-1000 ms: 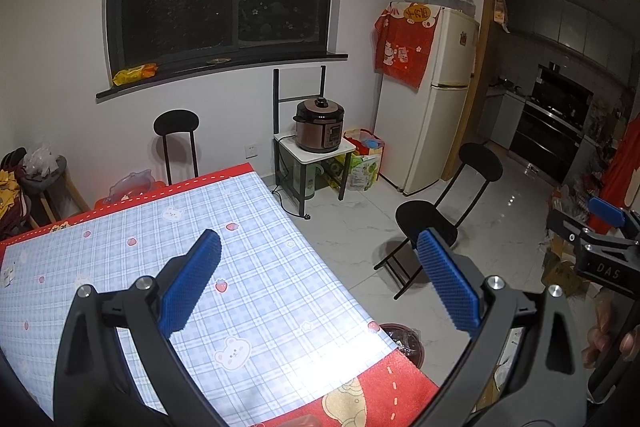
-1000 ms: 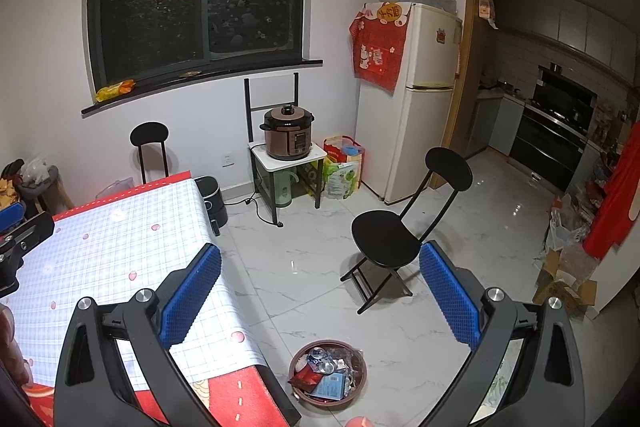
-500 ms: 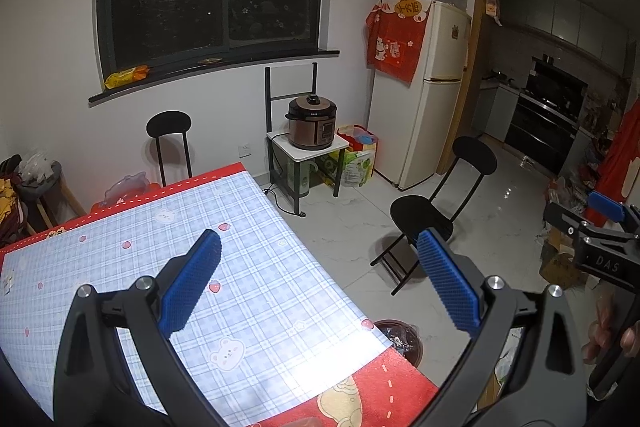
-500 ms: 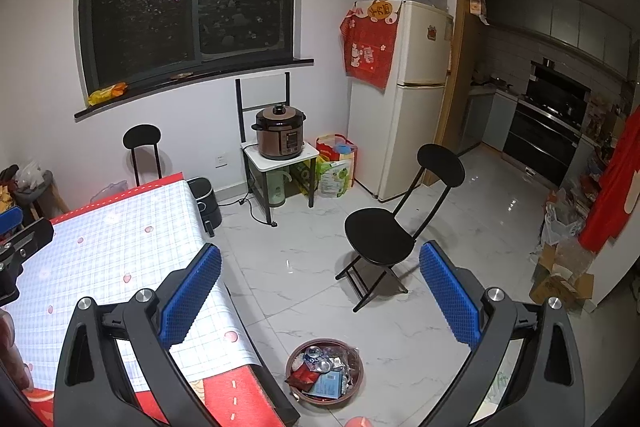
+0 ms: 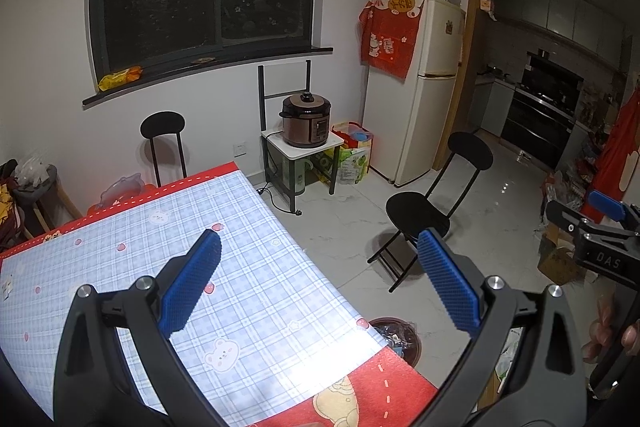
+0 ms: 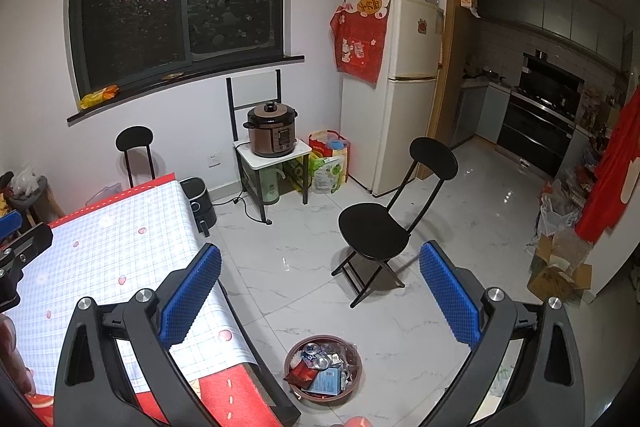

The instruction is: Collect trash

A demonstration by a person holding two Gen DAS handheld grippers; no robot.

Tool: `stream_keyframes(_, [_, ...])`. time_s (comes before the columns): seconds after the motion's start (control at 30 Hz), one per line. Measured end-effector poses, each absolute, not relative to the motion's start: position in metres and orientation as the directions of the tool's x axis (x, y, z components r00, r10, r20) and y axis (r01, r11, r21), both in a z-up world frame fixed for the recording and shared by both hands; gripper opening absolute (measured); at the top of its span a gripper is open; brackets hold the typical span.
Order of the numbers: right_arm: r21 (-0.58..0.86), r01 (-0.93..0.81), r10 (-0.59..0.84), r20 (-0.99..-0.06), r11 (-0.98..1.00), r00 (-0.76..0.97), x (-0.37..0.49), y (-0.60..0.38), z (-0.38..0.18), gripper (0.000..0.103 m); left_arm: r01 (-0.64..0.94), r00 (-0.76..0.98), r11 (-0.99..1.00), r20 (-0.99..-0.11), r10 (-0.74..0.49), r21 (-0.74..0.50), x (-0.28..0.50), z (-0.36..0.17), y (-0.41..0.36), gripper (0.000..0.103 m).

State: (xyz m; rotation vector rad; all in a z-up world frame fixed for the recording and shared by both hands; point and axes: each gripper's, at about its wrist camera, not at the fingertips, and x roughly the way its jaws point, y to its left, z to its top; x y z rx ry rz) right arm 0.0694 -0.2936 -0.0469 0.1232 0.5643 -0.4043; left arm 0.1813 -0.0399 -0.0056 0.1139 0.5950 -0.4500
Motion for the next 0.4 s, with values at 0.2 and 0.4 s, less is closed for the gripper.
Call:
stream_keyframes(0.2, [0.006, 0.411, -0.342, -0.542, 0.912, 0.767, 0.0669, -0.2944, -0.0475, 0.097, 0.451, 0.733, 0.892, -0.563, -0.380, -0.015, 0.1794, -0.0055, -0.0425, 0.097])
stream_keyframes(0.4, [0.009, 0.413, -0.342, -0.542, 0.911, 0.767, 0.0655, -0.2958, -0.0480, 0.097, 0.449, 0.739, 0.893, -0.558, -0.377, -0.009, 0.1765, -0.0050, -0.0428, 0.097])
